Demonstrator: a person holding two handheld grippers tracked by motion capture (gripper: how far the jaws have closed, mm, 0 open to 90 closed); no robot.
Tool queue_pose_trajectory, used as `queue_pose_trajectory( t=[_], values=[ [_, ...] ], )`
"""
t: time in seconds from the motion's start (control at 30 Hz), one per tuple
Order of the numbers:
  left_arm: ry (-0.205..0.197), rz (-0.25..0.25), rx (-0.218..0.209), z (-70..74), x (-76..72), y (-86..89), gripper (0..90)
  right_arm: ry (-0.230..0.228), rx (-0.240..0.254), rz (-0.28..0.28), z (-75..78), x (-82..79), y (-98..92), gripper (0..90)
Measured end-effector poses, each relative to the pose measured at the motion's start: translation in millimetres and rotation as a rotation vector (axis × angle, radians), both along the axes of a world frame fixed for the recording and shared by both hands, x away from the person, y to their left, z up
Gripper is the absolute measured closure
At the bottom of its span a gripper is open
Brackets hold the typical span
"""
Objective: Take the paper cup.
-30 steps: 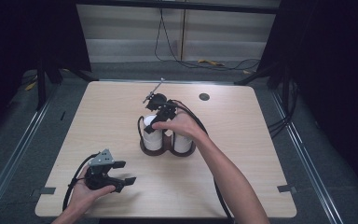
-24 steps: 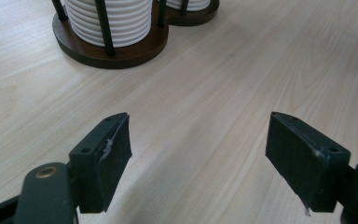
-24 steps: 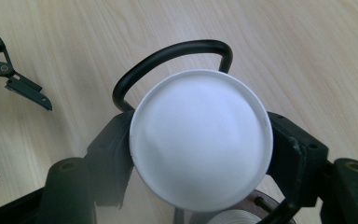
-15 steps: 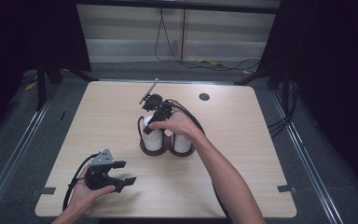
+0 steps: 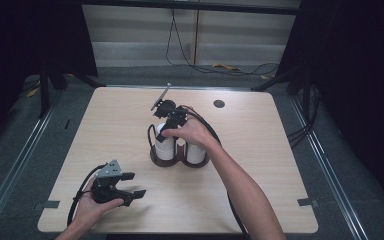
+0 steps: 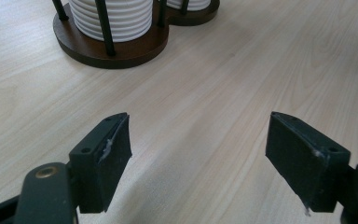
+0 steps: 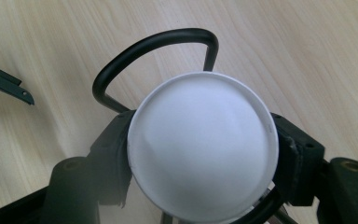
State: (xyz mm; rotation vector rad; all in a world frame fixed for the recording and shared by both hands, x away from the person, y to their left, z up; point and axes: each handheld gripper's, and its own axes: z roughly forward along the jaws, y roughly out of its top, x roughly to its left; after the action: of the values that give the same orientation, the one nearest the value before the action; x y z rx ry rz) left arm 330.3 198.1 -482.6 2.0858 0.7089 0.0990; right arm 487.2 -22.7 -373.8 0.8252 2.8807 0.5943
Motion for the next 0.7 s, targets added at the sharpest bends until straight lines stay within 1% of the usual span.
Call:
queue_pose_trajectory(
  t=[0.07,0.13,0.17,0.33,0.47,0.53,0.6,0.67,0.7],
  values=[
    [0.004,-0.004,0.002,-0.2,0.2,-0.3,21.9,-0.008,0.006,0.006,0.3,-0.2,0.2,32.5],
    [0.003,-0.002,0.002,-0.7,0.2,-0.8,21.4,-0.003,0.001,0.001,2.0,-1.7,1.5,32.6],
    [0.002,-0.002,0.002,-0.6,0.2,-0.9,21.3,-0.007,0.005,0.008,2.3,-1.2,1.3,32.6],
    [0.003,0.000,0.002,-0.3,0.2,-0.4,21.1,-0.001,0.025,-0.001,4.2,0.3,0.3,32.3],
    [0.004,-0.004,0.003,-0.4,0.2,-0.7,21.1,0.012,0.016,-0.001,2.9,-0.6,0.4,31.7],
    [0.004,-0.002,0.002,-0.5,0.0,-0.9,21.1,0.008,0.017,0.006,1.0,-0.7,0.2,31.4],
    [0.003,-0.001,0.002,-0.5,0.1,-0.8,21.1,0.010,0.011,0.001,-0.6,-0.9,0.8,30.0],
    [0.003,-0.001,0.001,-0.5,0.2,-0.8,21.1,0.019,0.006,0.008,-2.1,-1.2,1.9,26.7],
    [0.002,-0.001,0.002,-0.4,0.1,-0.7,21.1,0.012,0.005,0.010,-2.5,-1.2,2.2,26.8]
  ],
)
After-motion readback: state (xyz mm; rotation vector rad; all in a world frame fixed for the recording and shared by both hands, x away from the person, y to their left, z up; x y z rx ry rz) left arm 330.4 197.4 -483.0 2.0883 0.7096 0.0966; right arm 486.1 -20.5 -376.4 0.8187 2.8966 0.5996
